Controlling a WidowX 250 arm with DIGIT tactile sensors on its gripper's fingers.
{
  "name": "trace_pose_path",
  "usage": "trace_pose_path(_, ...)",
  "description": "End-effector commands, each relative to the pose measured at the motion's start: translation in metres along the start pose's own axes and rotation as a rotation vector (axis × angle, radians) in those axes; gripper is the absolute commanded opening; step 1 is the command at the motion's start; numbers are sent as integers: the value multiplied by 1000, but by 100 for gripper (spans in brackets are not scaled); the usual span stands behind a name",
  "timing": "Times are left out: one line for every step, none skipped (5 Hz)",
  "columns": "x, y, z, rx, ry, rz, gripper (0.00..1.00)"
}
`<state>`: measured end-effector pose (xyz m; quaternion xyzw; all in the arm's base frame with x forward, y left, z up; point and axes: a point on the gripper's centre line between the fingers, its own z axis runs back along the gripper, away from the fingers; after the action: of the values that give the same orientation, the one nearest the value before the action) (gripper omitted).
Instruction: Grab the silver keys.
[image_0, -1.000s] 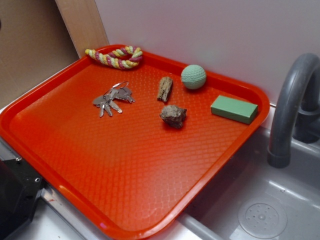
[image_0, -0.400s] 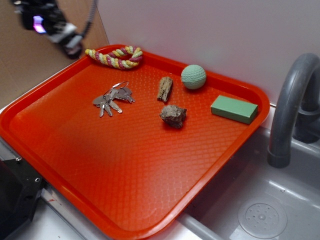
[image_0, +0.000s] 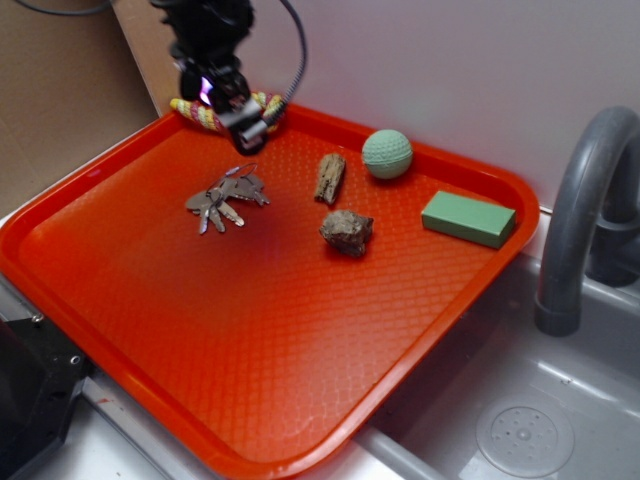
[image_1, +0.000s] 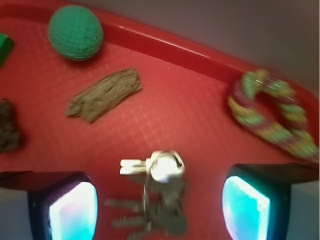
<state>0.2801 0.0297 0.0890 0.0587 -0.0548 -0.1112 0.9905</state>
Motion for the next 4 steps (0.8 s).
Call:
trace_pose_path(-1,-3,0,13,11,15,100)
trace_pose_path(-11,-13,-1,33,15,20,100)
trace_pose_path(-14,-15,-13,54,36,20,100)
trace_pose_path(-17,-19,-19,61,39,20,100)
